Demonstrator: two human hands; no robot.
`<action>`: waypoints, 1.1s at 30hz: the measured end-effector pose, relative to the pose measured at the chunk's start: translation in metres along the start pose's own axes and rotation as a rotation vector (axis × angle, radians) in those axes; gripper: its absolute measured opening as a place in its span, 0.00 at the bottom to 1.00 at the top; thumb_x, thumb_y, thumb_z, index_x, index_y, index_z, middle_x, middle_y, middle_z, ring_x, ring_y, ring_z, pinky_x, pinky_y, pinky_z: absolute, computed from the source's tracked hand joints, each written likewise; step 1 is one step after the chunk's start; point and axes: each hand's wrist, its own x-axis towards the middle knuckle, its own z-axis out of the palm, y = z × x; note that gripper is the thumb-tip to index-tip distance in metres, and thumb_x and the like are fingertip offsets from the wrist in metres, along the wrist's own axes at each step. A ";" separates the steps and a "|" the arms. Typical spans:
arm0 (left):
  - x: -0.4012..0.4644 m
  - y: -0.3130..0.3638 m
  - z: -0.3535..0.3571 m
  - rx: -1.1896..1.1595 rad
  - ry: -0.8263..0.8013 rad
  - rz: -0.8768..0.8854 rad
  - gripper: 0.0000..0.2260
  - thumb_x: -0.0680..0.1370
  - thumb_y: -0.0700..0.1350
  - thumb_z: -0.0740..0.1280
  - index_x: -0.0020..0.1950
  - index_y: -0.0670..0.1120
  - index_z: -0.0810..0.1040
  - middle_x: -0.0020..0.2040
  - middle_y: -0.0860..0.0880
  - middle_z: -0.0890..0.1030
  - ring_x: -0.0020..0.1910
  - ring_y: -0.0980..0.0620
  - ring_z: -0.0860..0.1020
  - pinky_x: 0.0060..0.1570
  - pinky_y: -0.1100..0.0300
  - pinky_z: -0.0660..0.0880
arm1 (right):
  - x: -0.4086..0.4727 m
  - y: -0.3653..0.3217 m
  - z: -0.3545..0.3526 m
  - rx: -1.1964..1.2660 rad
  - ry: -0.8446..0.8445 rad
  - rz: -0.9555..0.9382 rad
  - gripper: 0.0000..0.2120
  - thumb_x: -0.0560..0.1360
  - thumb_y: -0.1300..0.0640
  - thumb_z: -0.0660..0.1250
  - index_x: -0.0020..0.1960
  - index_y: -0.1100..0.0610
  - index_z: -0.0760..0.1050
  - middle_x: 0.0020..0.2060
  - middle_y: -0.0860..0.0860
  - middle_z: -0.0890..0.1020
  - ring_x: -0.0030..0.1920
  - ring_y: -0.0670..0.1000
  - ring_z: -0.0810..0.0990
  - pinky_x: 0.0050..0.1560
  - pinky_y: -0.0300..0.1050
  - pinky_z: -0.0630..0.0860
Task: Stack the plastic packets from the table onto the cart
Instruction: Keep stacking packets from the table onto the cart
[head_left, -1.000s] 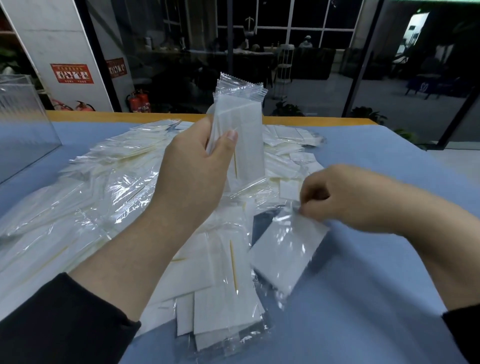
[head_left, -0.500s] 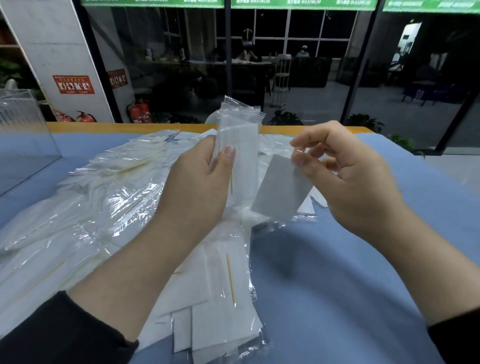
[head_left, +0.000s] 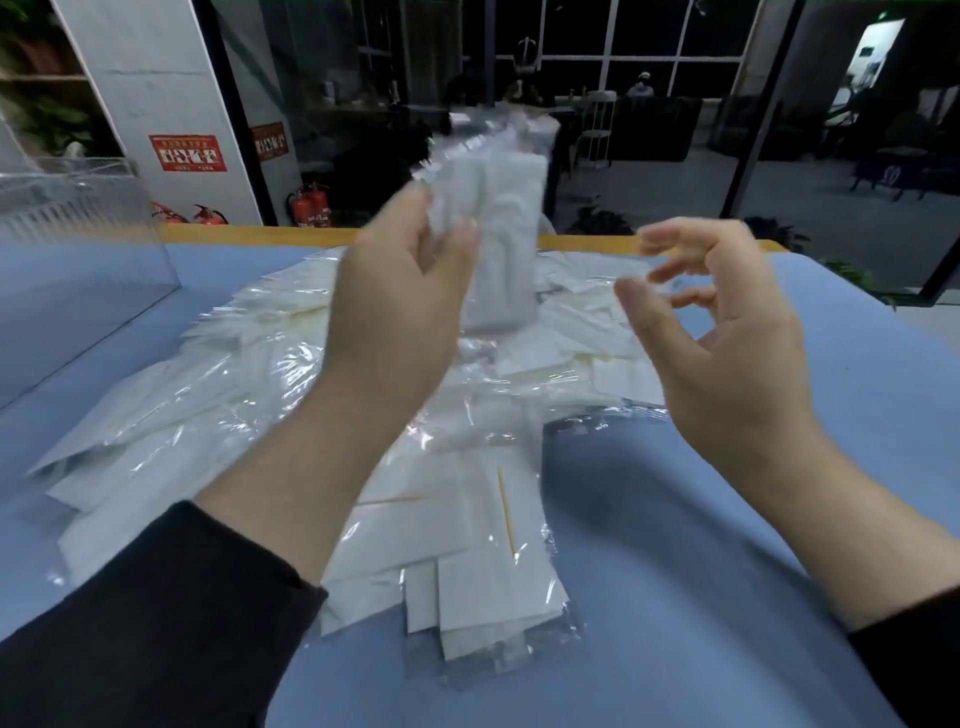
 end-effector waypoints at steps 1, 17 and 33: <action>0.005 0.000 -0.013 0.078 0.063 0.060 0.06 0.83 0.46 0.65 0.55 0.45 0.79 0.44 0.46 0.83 0.42 0.50 0.81 0.44 0.51 0.80 | -0.002 0.000 0.000 -0.008 -0.122 -0.011 0.09 0.79 0.49 0.68 0.59 0.42 0.72 0.55 0.41 0.79 0.54 0.47 0.79 0.56 0.50 0.77; -0.008 -0.026 -0.047 0.423 -0.383 -0.194 0.07 0.81 0.46 0.66 0.55 0.45 0.78 0.48 0.46 0.82 0.47 0.45 0.79 0.44 0.52 0.74 | -0.018 -0.022 0.012 -0.226 -1.221 -0.201 0.37 0.77 0.61 0.67 0.72 0.26 0.61 0.75 0.23 0.50 0.77 0.32 0.43 0.75 0.37 0.51; 0.002 -0.028 -0.057 0.119 0.037 -0.171 0.04 0.80 0.45 0.68 0.52 0.54 0.79 0.42 0.57 0.82 0.39 0.61 0.79 0.34 0.71 0.71 | -0.015 -0.002 0.020 -0.040 -0.608 -0.005 0.13 0.83 0.59 0.62 0.49 0.45 0.82 0.48 0.31 0.82 0.54 0.33 0.78 0.51 0.25 0.70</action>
